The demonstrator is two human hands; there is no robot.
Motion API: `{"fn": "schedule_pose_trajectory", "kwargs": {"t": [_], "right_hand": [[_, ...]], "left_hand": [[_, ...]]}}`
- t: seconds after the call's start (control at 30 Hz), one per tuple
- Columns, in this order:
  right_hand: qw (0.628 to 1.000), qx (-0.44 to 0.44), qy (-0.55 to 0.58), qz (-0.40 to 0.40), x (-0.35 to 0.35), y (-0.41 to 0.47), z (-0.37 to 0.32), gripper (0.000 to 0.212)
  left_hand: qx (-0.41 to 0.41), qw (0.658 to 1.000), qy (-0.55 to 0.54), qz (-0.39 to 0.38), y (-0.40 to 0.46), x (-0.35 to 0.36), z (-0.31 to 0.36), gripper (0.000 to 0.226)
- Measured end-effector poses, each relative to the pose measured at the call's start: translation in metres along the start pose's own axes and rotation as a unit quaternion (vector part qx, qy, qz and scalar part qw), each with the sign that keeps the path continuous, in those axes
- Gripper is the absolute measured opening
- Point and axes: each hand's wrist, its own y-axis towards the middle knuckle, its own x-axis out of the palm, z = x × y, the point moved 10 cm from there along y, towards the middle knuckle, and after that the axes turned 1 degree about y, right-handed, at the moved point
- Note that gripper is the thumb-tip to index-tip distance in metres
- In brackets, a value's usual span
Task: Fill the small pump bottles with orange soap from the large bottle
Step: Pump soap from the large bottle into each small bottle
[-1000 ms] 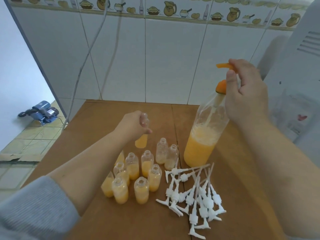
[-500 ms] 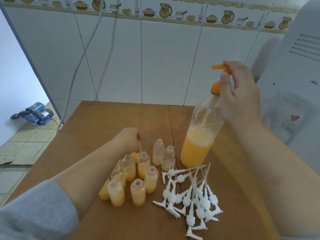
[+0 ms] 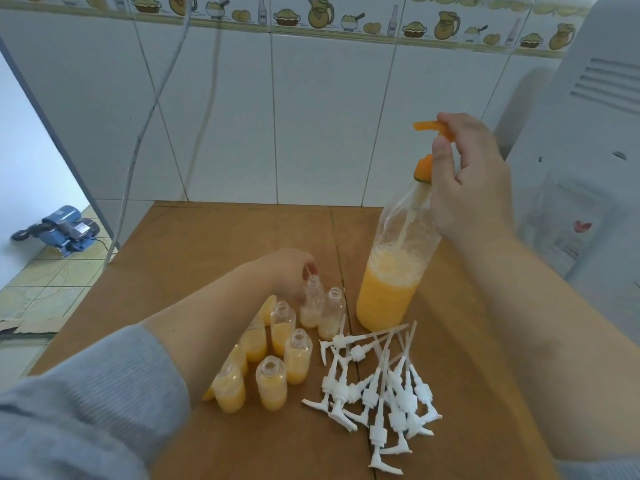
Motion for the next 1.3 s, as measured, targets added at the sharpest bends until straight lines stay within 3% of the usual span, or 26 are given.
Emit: {"fn": "schedule_pose_trajectory", "kwargs": {"t": [0.27, 0.6, 0.73, 0.8, 0.9, 0.93, 0.97, 1.0, 1.13, 1.3], "right_hand": [[1.000, 0.002, 0.007, 0.006, 0.002, 0.000, 0.002, 0.036], [1.000, -0.011, 0.001, -0.002, 0.002, 0.000, 0.001, 0.035], [1.000, -0.014, -0.007, -0.012, 0.002, 0.000, 0.001, 0.035], [1.000, -0.019, -0.011, -0.018, 0.003, 0.000, 0.000, 0.035], [0.999, -0.023, -0.023, -0.022, 0.004, 0.000, 0.000, 0.035], [0.999, -0.024, -0.026, -0.021, 0.003, 0.001, 0.000, 0.035], [0.999, -0.025, -0.028, -0.020, 0.003, 0.001, 0.000, 0.035], [0.999, -0.026, -0.027, -0.019, 0.003, 0.001, 0.000, 0.035], [0.999, -0.032, -0.027, -0.020, 0.004, 0.000, -0.002, 0.034], [0.999, -0.044, -0.024, -0.019, 0.006, -0.002, -0.004, 0.034]], "left_hand": [[-0.007, 0.996, 0.087, -0.015, 0.011, 0.013, 0.005, 0.072], [0.028, 0.998, 0.003, 0.061, 0.000, -0.018, 0.002, 0.030], [0.008, 0.988, -0.073, 0.137, -0.014, -0.055, -0.009, 0.025], [-0.003, 0.960, -0.188, 0.210, -0.026, -0.083, -0.020, 0.026], [0.051, 0.833, -0.472, 0.285, -0.044, -0.115, -0.016, 0.028], [0.078, 0.795, -0.524, 0.295, -0.048, -0.123, -0.006, 0.033], [0.099, 0.778, -0.542, 0.302, -0.052, -0.129, 0.006, 0.037], [0.115, 0.782, -0.531, 0.306, -0.056, -0.135, 0.020, 0.038], [0.167, 0.852, -0.358, 0.344, -0.068, -0.147, 0.071, 0.033], [0.192, 0.867, -0.291, 0.356, -0.070, -0.154, 0.096, 0.037]]}}
